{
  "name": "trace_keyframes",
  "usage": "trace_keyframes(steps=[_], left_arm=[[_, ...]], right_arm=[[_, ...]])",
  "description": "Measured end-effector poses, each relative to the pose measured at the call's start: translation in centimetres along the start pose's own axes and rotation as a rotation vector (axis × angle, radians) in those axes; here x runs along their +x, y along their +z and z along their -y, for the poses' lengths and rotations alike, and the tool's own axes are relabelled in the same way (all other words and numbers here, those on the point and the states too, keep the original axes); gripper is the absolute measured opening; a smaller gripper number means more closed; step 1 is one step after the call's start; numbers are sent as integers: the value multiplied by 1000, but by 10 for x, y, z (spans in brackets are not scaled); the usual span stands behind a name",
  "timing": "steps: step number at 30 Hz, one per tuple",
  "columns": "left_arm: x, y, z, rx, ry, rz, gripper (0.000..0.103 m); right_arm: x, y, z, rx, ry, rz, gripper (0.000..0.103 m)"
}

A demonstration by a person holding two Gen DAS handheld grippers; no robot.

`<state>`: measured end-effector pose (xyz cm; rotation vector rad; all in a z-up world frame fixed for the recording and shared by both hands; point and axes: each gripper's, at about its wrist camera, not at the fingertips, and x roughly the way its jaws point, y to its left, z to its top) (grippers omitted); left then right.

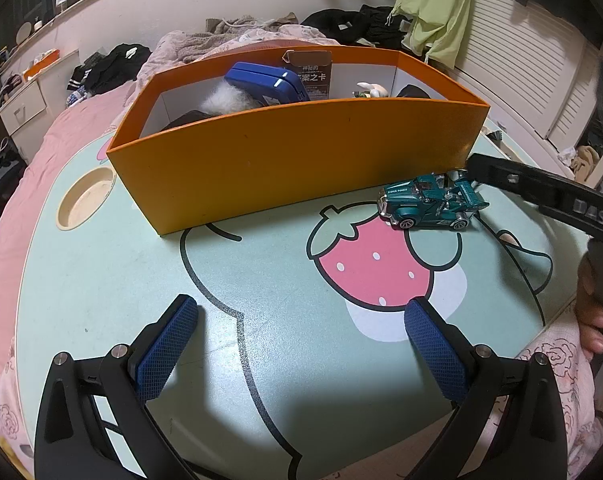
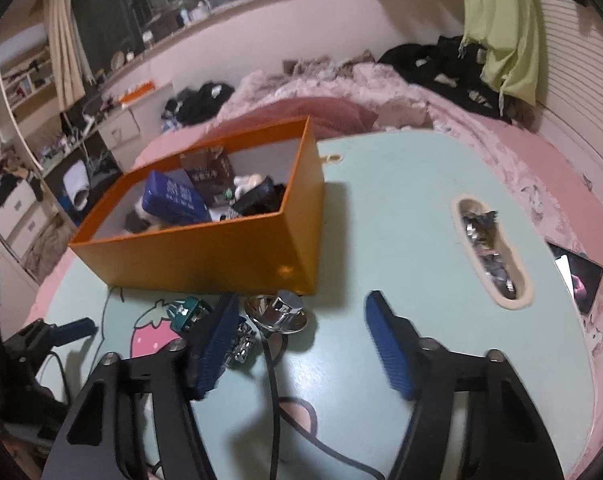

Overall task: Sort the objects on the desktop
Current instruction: 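Grasp the silver metal cap with the right gripper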

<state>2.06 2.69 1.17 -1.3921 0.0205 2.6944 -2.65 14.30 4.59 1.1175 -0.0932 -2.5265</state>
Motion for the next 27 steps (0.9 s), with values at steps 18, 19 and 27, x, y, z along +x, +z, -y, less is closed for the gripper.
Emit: trace_keyframes(steps=[18,19,27], left_arm=[[0,0,0,-1,0,0,103],[0,0,0,-1,1,1,103],[-2,3,-3,-4,2,1,103]], right_arm=[[-13,-27,-18,-140,161,-11,29],[-14,-29,-20,-142,173,-12,29],[-29,-46,-22,-164,209,16,29]])
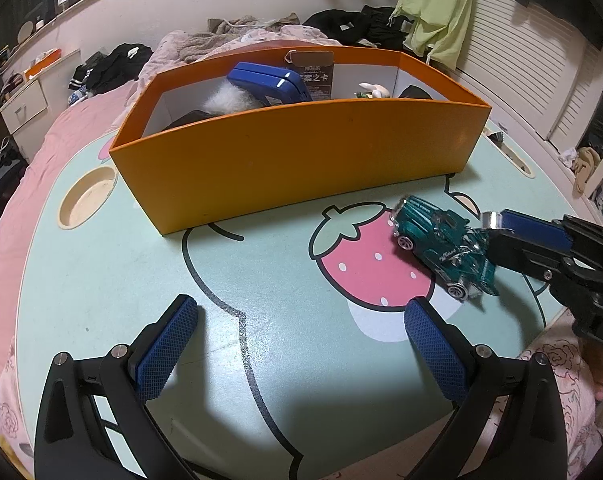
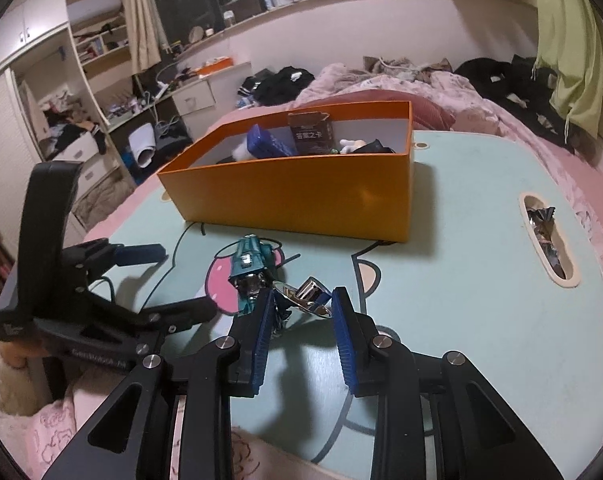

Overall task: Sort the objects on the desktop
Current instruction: 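Grasp the silver metal cap with the right gripper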

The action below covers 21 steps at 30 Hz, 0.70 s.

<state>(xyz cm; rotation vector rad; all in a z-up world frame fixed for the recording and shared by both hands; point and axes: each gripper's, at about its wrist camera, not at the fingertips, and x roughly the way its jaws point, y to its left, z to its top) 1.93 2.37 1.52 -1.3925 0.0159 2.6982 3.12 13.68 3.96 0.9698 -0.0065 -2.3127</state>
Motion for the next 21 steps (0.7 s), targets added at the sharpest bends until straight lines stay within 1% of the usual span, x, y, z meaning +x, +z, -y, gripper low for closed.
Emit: trace_keyframes(steps=[3,8,13,16,19,21], left_arm=[[0,0,0,0,0,0,103],[0,0,0,0,0,0,103],[0,0,0,0,-1,0,103],[0,0,0,0,0,0,103],[0,-1,0,0,0,1,103],[0,-1,0,0,0,0,103]], right_arm=[[-5,-1,2,19,2,27,29],[-9,-1,11,67,5,47,29],[-15,-2,21,115,-23,69,29],[-15,-3,29,135,-63,66,29],[-6,-5,29,111,-155,25,28],[-2,-5,26,88,-194,14,26]])
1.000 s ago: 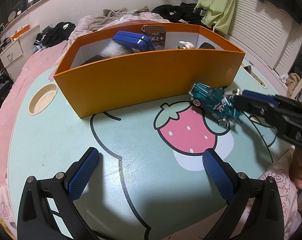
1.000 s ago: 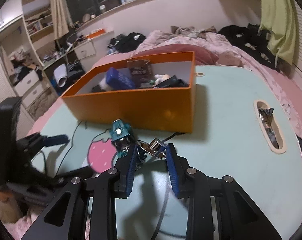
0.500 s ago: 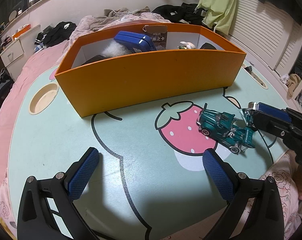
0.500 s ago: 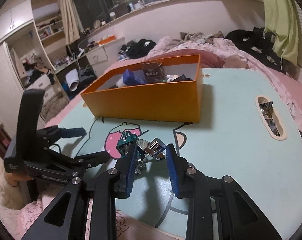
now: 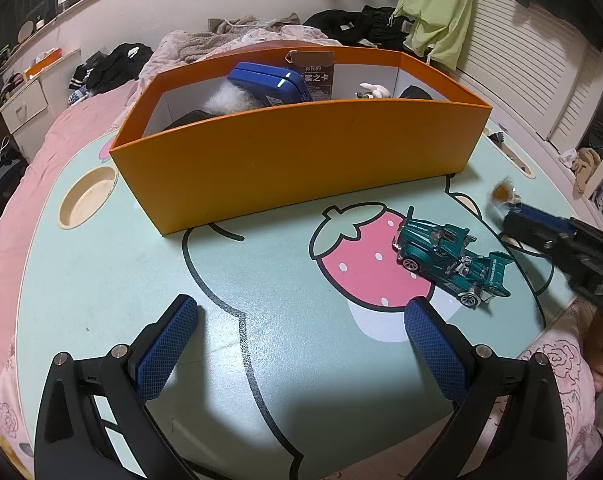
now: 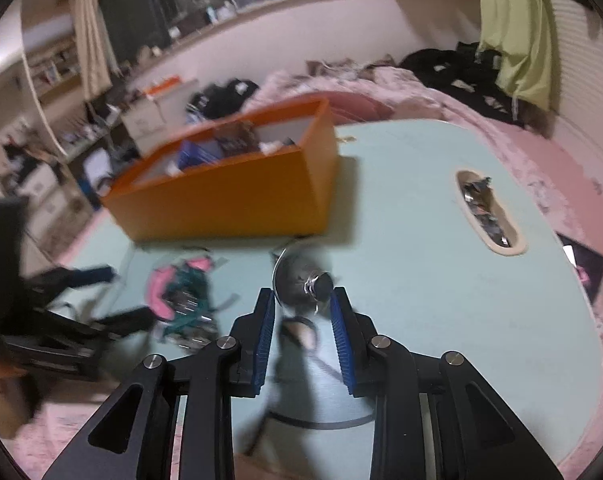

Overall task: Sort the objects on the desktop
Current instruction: 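Grasp the silver metal cap with the right gripper, then lift the silver cap with the right gripper and hold it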

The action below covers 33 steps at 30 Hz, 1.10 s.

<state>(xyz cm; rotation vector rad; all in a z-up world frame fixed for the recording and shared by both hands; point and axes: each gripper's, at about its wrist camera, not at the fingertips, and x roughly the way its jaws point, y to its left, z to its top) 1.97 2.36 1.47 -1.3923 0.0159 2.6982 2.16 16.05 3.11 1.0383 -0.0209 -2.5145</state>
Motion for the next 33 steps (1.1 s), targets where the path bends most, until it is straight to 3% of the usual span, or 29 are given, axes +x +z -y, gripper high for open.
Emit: trace_keyframes(steps=[4,8,13,18,21,29,31,33], left_arm=[[0,0,0,0,0,1,103],[0,0,0,0,-1,1,103],[0,0,0,-1,-1,1,103],[0,0,0,0,-1,1,103],[0,-1,0,0,-1,1,103],[0,-1,0,0,-1,2,103],[0,-1,0,0,-1,2,103],[0,-1,0,0,-1,2,103]], right_arm=[[3,0,-10,-57,-57,-5,27],[4,-1,-9,-56,-45,-2,33],[-3,-2,7,32,-11,29,56],[-10,1,21,93,-21,62,57],[-11,10,24,108,-47,69,69],[23,49,10,-78,-146,-13,69],[38,56,9,-134,-123,-80,69],[43,61,8,-197,-101,-92,69]])
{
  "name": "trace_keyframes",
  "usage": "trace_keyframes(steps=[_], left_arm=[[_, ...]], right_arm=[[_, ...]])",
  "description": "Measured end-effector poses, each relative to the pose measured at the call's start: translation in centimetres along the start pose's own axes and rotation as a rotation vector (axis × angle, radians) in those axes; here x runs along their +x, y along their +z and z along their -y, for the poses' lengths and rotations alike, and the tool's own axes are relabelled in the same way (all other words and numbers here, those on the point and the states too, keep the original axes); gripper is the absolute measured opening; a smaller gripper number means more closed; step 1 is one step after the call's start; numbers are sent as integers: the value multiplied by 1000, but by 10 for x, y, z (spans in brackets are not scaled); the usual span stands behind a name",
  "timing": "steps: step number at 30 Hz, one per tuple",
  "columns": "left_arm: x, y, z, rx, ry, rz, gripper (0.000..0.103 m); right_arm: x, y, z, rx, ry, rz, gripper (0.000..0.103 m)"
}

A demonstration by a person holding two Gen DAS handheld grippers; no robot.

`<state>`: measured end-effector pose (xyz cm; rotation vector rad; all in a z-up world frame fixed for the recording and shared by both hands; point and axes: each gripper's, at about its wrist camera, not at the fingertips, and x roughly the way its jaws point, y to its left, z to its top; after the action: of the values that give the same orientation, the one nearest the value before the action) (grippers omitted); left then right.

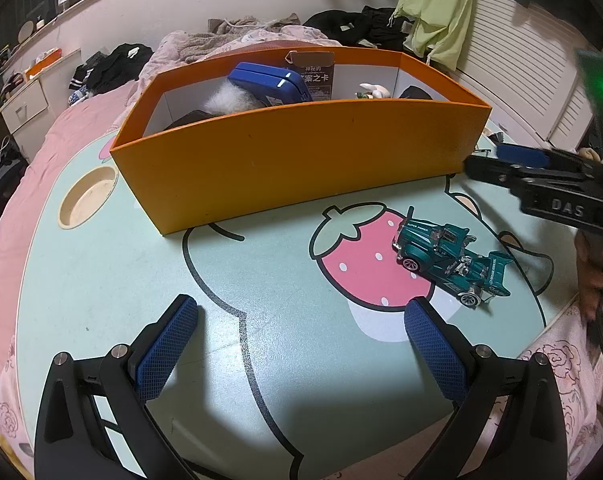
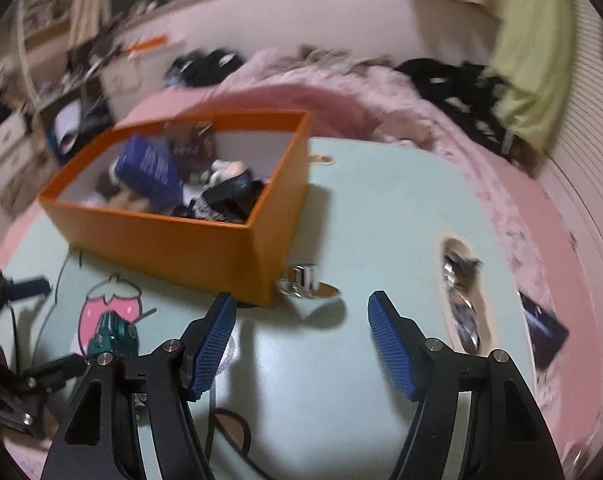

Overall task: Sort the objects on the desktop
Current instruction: 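Lift the silver cap with the right gripper and hold it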

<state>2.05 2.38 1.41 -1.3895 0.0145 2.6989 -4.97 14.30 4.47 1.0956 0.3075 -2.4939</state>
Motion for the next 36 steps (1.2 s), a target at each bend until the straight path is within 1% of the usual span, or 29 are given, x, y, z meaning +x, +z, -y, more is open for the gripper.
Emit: trace_keyframes(steps=[6,7,9,11,12,13,15,20,24,26,28,30,33,36], left_arm=[[0,0,0,0,0,0,103],[1,0,0,0,0,0,103],[1,0,0,0,1,0,103],[1,0,0,0,0,0,103],[1,0,0,0,0,0,103],[0,-1,0,0,0,0,103],[0,-1,0,0,0,0,103],[-2,-1,-1,-8,-11,7,103],[-11,1,-9,-34,-67,35,103],[-19,1,-10,-34,-95,68,103],[-29,1,-7,-11,-149,110,103],[-35,2,1,34,-194,130,103],[-34,5,19,130,-217,109,103],[-28,8,37,211,-243,79,103]], right_arm=[[12,3,-6,-197,43,-18,69],[15,2,-7,-213,47,-30,68],[16,1,-10,-259,61,-33,58],[15,-2,-13,-284,59,-28,41],[14,-4,-13,-284,58,-27,35],[13,-6,-11,-274,72,-30,25],[7,-12,-10,-241,107,-19,25],[-12,-32,-18,-190,161,8,24],[-27,-51,-28,-136,201,46,24],[-32,-57,-30,-95,202,63,24],[-34,-61,-29,-46,207,78,24],[-36,-65,-29,-6,202,98,24],[-38,-68,-25,22,161,120,24],[-38,-69,-14,73,158,127,24]])
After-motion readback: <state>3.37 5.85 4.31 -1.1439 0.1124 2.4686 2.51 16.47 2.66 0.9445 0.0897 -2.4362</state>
